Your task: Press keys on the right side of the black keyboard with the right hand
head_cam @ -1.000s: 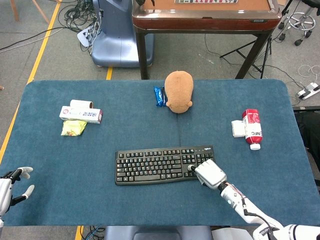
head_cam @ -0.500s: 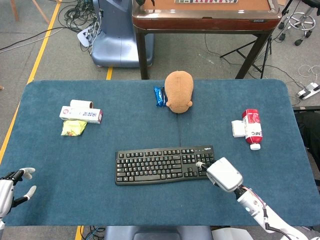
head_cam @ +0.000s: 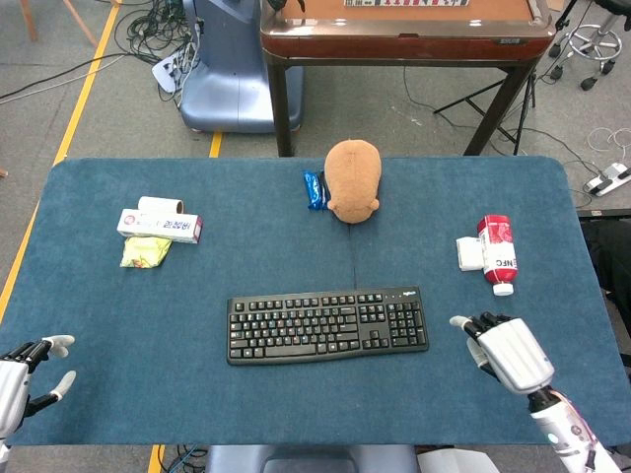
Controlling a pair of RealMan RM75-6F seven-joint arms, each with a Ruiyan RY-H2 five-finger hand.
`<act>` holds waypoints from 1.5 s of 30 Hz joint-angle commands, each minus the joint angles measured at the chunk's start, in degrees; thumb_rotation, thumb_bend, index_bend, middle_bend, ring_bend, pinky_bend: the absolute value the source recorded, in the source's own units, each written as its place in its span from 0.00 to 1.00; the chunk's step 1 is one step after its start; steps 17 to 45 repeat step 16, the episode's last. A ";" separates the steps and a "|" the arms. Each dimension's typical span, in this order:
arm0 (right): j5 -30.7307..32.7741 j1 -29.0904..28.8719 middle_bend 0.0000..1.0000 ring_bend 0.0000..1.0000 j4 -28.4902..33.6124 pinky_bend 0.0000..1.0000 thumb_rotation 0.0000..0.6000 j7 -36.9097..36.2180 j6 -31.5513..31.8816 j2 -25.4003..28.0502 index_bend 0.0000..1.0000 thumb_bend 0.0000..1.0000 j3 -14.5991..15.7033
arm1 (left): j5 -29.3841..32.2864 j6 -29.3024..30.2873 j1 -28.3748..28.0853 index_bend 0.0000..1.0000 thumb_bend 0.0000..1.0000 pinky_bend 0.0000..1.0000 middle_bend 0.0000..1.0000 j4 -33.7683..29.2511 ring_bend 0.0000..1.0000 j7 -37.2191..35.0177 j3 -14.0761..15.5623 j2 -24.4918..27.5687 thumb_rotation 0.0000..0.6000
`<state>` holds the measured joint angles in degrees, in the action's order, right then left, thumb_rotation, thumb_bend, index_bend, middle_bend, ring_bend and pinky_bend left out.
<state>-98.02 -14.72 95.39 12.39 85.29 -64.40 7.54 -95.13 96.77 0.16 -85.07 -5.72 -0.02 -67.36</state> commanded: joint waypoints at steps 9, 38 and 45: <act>-0.84 5.73 0.53 0.47 -5.85 0.68 1.00 -7.17 8.00 0.82 0.37 0.61 -1.89 | -0.25 -0.54 -0.55 0.38 0.22 0.66 0.51 -0.15 0.49 -0.37 -0.08 0.16 1.00; 0.95 5.66 0.53 0.47 -5.90 0.68 1.00 -8.93 5.12 1.30 0.38 0.61 -2.79 | 0.29 -1.48 -0.95 0.38 0.22 0.66 0.51 -0.03 0.49 -0.65 -0.18 0.23 1.00; 0.95 5.66 0.53 0.47 -5.90 0.68 1.00 -8.93 5.12 1.30 0.38 0.61 -2.79 | 0.29 -1.48 -0.95 0.38 0.22 0.66 0.51 -0.03 0.49 -0.65 -0.18 0.23 1.00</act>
